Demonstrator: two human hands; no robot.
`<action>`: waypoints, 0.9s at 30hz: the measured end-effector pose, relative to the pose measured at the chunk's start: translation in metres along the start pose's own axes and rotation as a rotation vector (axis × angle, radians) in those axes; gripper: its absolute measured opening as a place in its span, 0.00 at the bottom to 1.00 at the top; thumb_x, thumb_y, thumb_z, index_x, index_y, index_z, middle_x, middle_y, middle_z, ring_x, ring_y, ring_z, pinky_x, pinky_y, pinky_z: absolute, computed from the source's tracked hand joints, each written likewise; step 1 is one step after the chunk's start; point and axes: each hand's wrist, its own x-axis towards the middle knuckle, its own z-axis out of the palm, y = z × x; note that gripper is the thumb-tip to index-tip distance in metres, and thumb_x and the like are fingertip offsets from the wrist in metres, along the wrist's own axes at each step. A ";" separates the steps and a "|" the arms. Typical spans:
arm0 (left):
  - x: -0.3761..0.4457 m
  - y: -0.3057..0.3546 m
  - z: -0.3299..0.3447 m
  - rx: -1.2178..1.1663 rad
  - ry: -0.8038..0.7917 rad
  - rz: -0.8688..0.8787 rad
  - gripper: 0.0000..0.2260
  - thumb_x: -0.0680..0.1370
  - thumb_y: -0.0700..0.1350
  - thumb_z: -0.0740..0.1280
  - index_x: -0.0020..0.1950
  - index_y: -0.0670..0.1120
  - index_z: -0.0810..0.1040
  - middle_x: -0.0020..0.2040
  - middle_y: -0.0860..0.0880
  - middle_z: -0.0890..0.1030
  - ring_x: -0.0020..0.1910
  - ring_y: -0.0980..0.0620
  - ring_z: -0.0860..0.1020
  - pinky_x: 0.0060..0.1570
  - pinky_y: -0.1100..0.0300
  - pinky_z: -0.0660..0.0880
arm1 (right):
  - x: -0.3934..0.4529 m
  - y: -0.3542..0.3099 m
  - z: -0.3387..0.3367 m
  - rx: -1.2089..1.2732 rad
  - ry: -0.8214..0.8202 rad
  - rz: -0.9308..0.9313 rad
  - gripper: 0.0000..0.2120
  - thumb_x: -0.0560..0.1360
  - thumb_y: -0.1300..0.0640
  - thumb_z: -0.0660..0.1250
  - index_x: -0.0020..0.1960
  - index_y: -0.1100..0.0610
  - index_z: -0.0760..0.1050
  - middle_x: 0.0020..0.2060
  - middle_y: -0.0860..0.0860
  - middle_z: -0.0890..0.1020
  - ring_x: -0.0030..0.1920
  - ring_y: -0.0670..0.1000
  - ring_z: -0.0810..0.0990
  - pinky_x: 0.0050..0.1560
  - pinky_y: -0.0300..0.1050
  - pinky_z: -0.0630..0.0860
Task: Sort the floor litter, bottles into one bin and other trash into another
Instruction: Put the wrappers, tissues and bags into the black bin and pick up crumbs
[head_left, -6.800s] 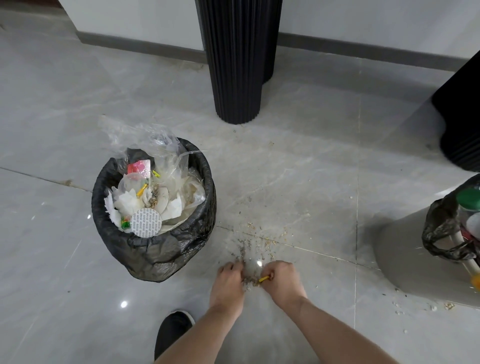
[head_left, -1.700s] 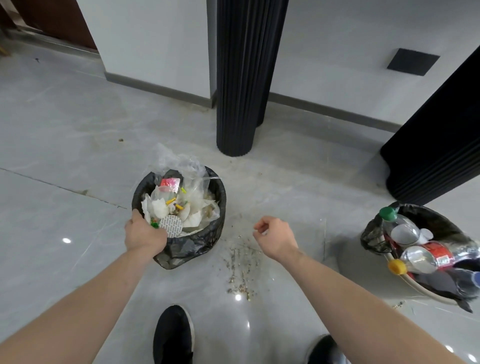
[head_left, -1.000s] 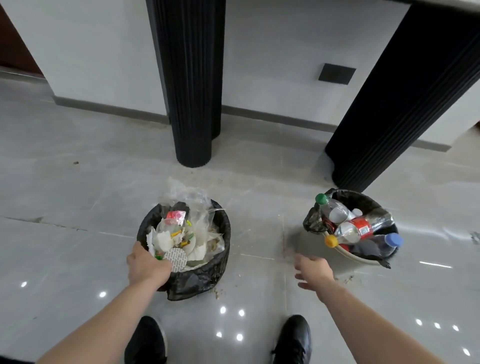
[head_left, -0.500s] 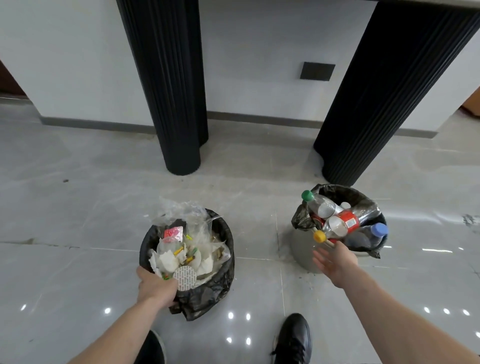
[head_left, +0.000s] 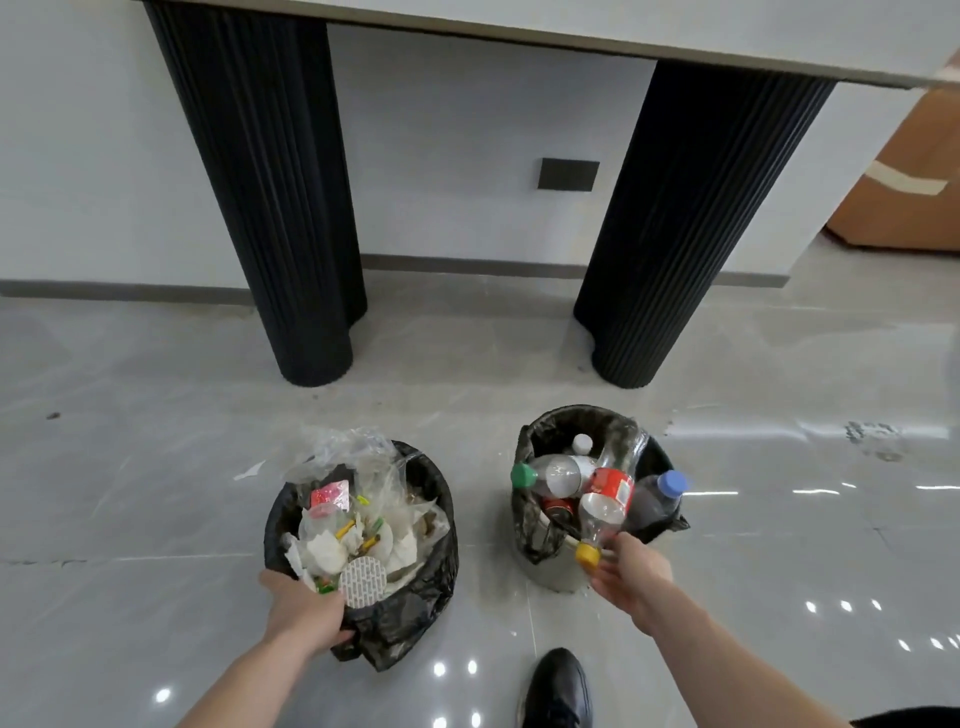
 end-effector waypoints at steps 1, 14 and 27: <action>-0.001 0.001 0.002 -0.006 -0.007 -0.001 0.44 0.76 0.32 0.69 0.80 0.51 0.44 0.76 0.43 0.65 0.62 0.35 0.75 0.33 0.48 0.83 | -0.003 0.003 -0.001 -0.021 -0.009 -0.004 0.08 0.76 0.60 0.65 0.47 0.64 0.79 0.36 0.59 0.86 0.29 0.54 0.80 0.34 0.45 0.82; -0.008 0.010 0.020 -0.050 -0.041 0.002 0.47 0.77 0.31 0.68 0.82 0.53 0.39 0.78 0.43 0.62 0.65 0.34 0.74 0.49 0.40 0.82 | -0.024 0.008 0.006 -0.251 -0.175 -0.005 0.13 0.81 0.58 0.59 0.47 0.63 0.80 0.37 0.58 0.87 0.35 0.52 0.85 0.36 0.46 0.82; 0.017 0.005 0.010 0.244 0.063 0.052 0.48 0.69 0.33 0.72 0.81 0.46 0.46 0.71 0.38 0.70 0.55 0.35 0.79 0.40 0.43 0.84 | -0.018 0.002 -0.003 -0.410 -0.174 -0.015 0.11 0.78 0.58 0.62 0.49 0.64 0.80 0.39 0.58 0.86 0.39 0.54 0.85 0.36 0.46 0.82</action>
